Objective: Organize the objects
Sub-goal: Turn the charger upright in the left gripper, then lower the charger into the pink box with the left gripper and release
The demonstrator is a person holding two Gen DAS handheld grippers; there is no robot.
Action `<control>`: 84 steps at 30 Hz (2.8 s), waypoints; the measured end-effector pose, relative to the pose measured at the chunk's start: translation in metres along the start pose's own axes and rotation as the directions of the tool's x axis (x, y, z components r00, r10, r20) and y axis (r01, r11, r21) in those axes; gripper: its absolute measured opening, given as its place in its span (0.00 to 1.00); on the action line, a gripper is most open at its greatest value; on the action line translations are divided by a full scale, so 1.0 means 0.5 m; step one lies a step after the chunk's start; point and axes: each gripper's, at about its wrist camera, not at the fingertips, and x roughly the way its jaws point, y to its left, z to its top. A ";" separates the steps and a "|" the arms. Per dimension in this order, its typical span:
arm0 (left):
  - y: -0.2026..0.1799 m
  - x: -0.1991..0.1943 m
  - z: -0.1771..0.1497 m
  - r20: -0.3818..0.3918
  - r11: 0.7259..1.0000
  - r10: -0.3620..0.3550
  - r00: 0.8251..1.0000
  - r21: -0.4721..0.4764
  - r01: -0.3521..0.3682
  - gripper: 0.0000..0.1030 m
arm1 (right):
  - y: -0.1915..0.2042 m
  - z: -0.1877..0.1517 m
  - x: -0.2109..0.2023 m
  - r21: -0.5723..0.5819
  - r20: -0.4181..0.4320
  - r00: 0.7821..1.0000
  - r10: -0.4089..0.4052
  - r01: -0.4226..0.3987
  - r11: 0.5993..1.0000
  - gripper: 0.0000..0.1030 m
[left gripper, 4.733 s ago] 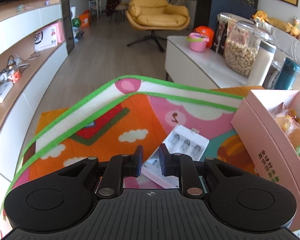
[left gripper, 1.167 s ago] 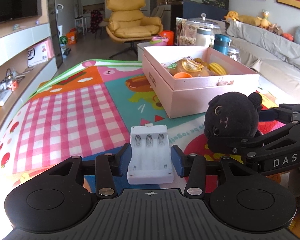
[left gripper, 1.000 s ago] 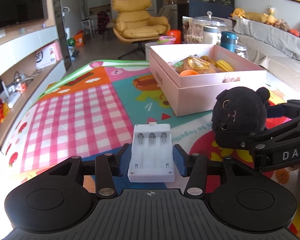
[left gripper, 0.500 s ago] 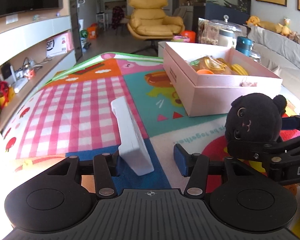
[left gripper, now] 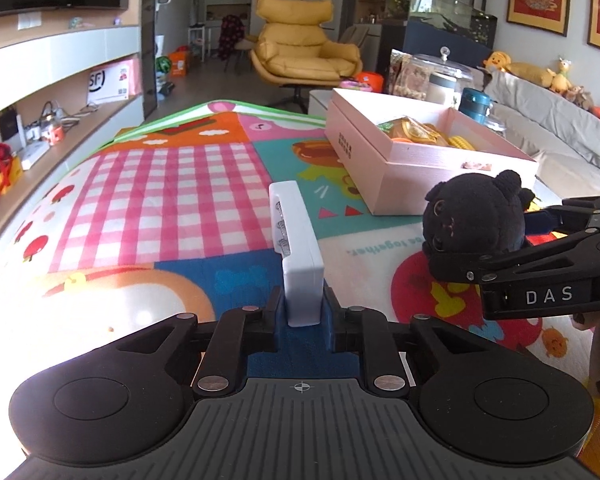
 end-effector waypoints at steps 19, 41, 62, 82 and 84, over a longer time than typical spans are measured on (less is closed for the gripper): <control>-0.016 0.004 0.010 -0.046 0.998 0.058 0.997 -0.035 -0.060 0.22 | -0.011 -0.058 -0.128 -0.016 0.070 0.996 0.050 -0.049 0.999 0.80; -0.029 -0.004 0.033 0.005 0.999 -0.031 1.000 -0.021 0.031 0.21 | -0.024 -0.064 -0.111 -0.011 0.039 0.999 0.017 -0.017 1.000 0.80; -0.188 0.083 0.318 0.185 0.974 -0.224 0.957 0.021 0.224 0.22 | -0.070 -0.072 -0.149 0.045 0.113 0.992 0.055 -0.060 0.997 0.80; -0.049 0.069 0.166 0.105 0.973 -0.172 0.979 -0.137 0.186 0.22 | -0.303 0.312 -0.056 0.238 0.147 0.988 0.048 -0.082 0.968 0.86; -0.043 0.064 0.165 0.105 0.979 -0.150 0.983 -0.124 0.162 0.22 | -0.320 0.301 -0.041 0.259 0.113 0.993 0.043 -0.071 0.963 0.86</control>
